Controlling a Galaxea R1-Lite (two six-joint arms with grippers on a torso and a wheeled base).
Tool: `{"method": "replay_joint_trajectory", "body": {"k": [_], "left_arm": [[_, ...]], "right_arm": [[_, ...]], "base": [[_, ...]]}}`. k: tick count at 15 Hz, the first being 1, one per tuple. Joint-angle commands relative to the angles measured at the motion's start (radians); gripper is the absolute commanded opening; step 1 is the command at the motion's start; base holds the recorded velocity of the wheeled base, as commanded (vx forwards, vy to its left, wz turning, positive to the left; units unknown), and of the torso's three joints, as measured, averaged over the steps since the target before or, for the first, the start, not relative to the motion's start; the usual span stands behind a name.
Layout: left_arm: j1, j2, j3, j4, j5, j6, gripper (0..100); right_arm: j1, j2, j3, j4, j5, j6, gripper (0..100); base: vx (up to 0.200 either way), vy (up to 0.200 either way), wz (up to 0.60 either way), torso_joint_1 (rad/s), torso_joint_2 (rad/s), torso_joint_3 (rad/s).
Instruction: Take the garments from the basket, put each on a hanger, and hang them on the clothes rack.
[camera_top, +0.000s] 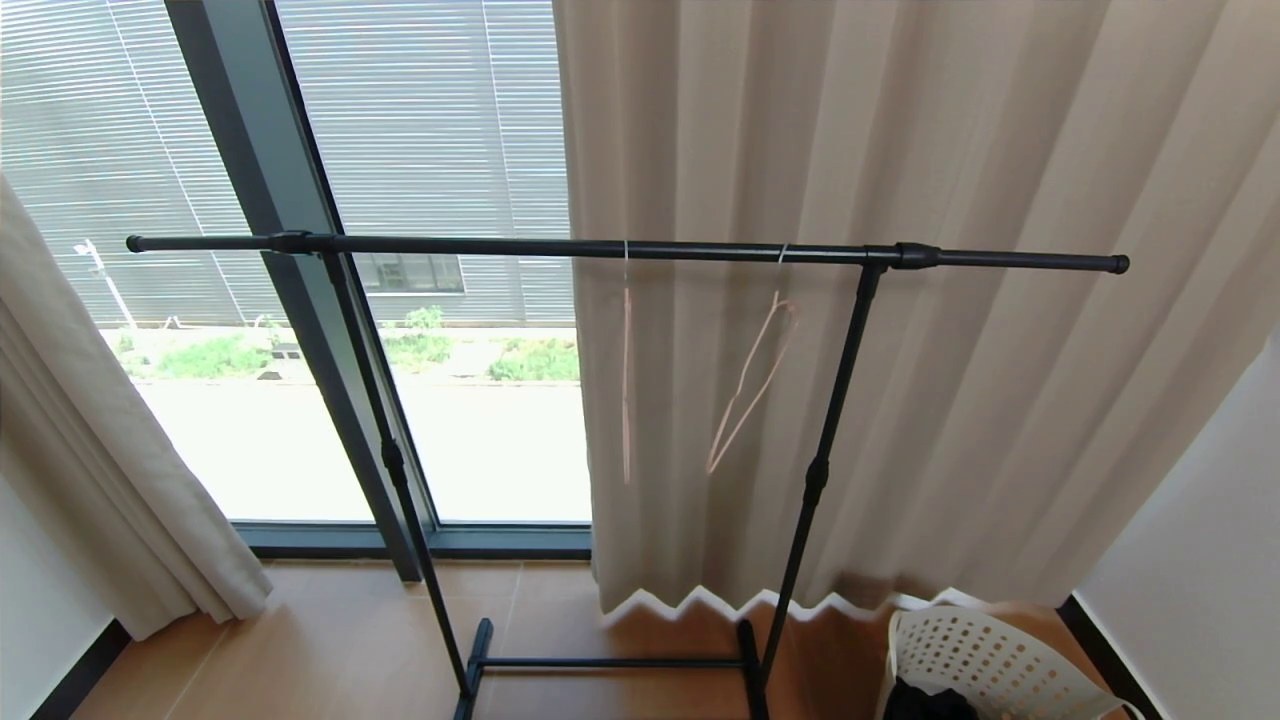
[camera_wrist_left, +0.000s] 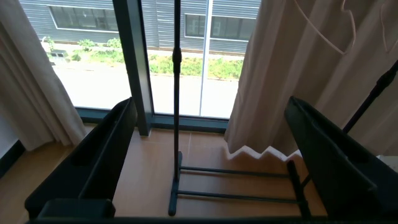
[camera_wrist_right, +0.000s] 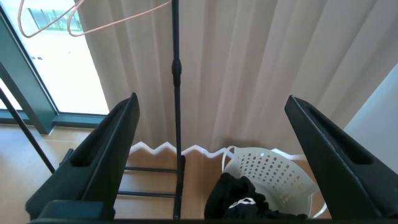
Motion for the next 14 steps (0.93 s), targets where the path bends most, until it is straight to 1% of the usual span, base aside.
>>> {"method": "replay_joint_trajectory", "body": {"k": [1, 4, 7, 9, 10, 14], "left_arm": [[0.000, 0.001, 0.000, 0.000, -0.001, 0.000, 100], [0.000, 0.001, 0.000, 0.000, 0.001, 0.000, 100], [0.000, 0.001, 0.000, 0.000, 0.001, 0.000, 100], [0.000, 0.001, 0.000, 0.000, 0.001, 0.000, 100], [0.000, 0.001, 0.000, 0.000, -0.001, 0.000, 100], [0.000, 0.001, 0.001, 0.000, 0.004, 0.004, 100]], "right_arm": [[0.000, 0.000, 0.000, 0.000, 0.001, -0.001, 100], [0.000, 0.000, 0.001, 0.000, 0.000, 0.002, 100], [0.002, 0.000, 0.003, 0.000, -0.002, -0.011, 100], [0.000, 0.000, 0.001, 0.000, 0.008, -0.022, 100], [0.002, 0.000, 0.001, -0.002, 0.035, -0.041, 100], [0.000, 0.000, 0.001, 0.000, 0.046, -0.041, 100]], "base": [[0.000, 0.000, 0.00, 0.000, 0.00, 0.000], [0.000, 0.000, 0.00, 0.000, 0.00, 0.000], [0.000, 0.000, 0.00, 0.000, 0.00, 0.000], [0.000, 0.000, 0.00, 0.000, 0.00, 0.000], [0.000, 0.000, 0.00, 0.000, 0.00, 0.000], [0.000, 0.000, 0.00, 0.000, 0.00, 0.000]]}}
